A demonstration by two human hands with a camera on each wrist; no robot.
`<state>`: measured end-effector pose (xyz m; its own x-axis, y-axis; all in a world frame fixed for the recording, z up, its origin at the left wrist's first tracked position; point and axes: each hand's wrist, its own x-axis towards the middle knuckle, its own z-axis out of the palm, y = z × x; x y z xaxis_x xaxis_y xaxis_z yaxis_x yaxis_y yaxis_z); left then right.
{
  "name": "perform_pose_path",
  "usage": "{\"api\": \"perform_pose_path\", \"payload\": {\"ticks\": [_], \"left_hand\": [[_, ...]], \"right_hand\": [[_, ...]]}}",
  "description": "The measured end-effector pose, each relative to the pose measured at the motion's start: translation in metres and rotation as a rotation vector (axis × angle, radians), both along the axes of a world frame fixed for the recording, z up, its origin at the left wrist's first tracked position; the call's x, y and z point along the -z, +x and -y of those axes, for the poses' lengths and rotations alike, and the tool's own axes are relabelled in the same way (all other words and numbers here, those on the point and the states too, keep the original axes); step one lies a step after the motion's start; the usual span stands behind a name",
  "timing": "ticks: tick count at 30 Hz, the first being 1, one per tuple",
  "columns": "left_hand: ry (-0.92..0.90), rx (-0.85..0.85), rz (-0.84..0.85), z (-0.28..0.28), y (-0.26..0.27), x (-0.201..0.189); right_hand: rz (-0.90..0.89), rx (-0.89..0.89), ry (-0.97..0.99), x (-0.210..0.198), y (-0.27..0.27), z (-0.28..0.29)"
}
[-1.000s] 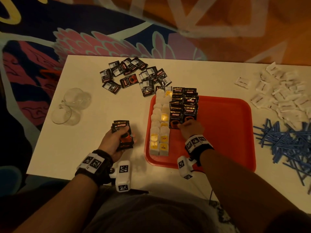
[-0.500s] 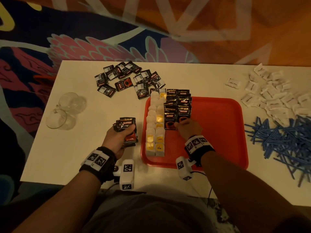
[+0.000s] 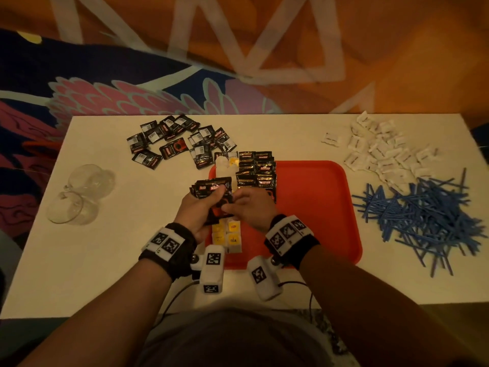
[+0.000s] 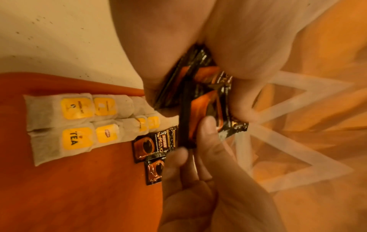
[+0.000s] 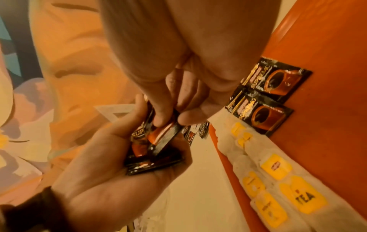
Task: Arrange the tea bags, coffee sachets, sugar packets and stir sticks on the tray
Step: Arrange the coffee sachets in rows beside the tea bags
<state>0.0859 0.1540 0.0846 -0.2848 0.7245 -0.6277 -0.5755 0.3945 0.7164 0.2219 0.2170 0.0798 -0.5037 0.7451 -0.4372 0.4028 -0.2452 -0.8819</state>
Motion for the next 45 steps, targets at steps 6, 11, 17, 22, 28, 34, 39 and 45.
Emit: {"api": "perform_pose_path", "payload": {"ticks": [6,11,17,22,28,34,39,45], "left_hand": [[-0.027,-0.025,-0.039,-0.010,-0.002,-0.007],[0.003,-0.025,0.012,-0.012,0.002,-0.011],[0.020,0.106,0.054,-0.005,0.005,-0.012],[-0.046,0.000,-0.082,-0.003,0.006,0.000],[-0.124,0.435,-0.776,-0.002,0.005,0.026],[-0.146,1.041,-1.199,-0.015,0.017,0.036],[-0.225,1.222,-1.308,-0.031,0.024,0.049],[-0.275,1.289,-1.378,-0.047,0.030,0.061]], "right_hand": [[0.039,-0.078,0.109,-0.006,0.017,-0.006],[-0.002,-0.035,0.067,-0.005,0.023,-0.002],[0.001,-0.022,0.025,0.006,0.032,0.001],[0.061,0.039,0.055,0.024,0.042,0.001],[0.365,0.138,0.064,0.058,0.073,-0.029],[0.517,0.148,0.016,0.080,0.082,-0.052],[0.564,0.136,0.057,0.094,0.073,-0.064],[0.598,0.145,0.039,0.102,0.069,-0.069]]}}
